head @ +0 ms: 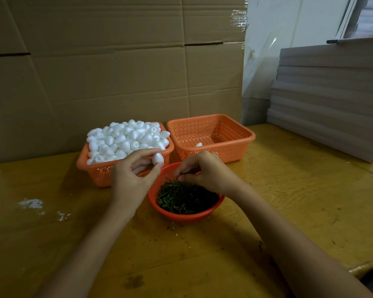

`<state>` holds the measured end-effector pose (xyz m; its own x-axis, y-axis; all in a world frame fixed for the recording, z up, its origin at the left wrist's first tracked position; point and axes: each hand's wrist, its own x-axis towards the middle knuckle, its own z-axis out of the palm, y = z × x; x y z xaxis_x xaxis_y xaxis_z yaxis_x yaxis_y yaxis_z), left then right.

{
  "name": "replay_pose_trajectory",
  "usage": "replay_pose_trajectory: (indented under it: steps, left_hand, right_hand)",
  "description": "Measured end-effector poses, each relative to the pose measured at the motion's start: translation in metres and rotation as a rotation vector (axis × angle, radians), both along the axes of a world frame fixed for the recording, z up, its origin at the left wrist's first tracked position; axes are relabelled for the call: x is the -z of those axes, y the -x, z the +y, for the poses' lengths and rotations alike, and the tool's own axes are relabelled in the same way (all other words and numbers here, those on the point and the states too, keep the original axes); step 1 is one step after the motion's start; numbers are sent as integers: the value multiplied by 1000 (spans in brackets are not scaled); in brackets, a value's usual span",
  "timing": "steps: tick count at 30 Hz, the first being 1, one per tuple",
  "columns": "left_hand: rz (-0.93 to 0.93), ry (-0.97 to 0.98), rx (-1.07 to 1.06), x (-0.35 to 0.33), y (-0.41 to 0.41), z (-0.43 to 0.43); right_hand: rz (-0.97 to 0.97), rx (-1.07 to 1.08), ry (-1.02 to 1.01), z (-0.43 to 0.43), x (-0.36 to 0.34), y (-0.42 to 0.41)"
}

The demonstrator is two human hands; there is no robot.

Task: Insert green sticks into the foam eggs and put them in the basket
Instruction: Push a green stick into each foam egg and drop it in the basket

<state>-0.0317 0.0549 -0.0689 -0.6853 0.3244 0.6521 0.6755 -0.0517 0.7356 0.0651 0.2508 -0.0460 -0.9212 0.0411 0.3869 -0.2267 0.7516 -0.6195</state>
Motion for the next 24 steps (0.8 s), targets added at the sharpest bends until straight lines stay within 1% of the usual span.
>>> replay_pose_trajectory:
  steps: [5,9,11,14,16,24]
  left_hand:
    - [-6,6,27,-2,-3,1]
    - [-75,-44,85,-5,-6,0]
    - [-132,-92,128,-7,-6,0]
    - [-223,-145,182,-8,-5,0]
    - [-258,-168,203,-8,-5,0]
    - [-257,-163,240,-7,-6,1]
  right_hand:
    - [8,-14,20,0,-1,0]
    - [65,-38,57,-2,-1,0]
    - [106,-14,131,-2,-1,0]
    - [110,-17,358,0,-2,1]
    - [89,-32,467,2,-1,1]
    - [18,-109,616,-3,-5,-2]
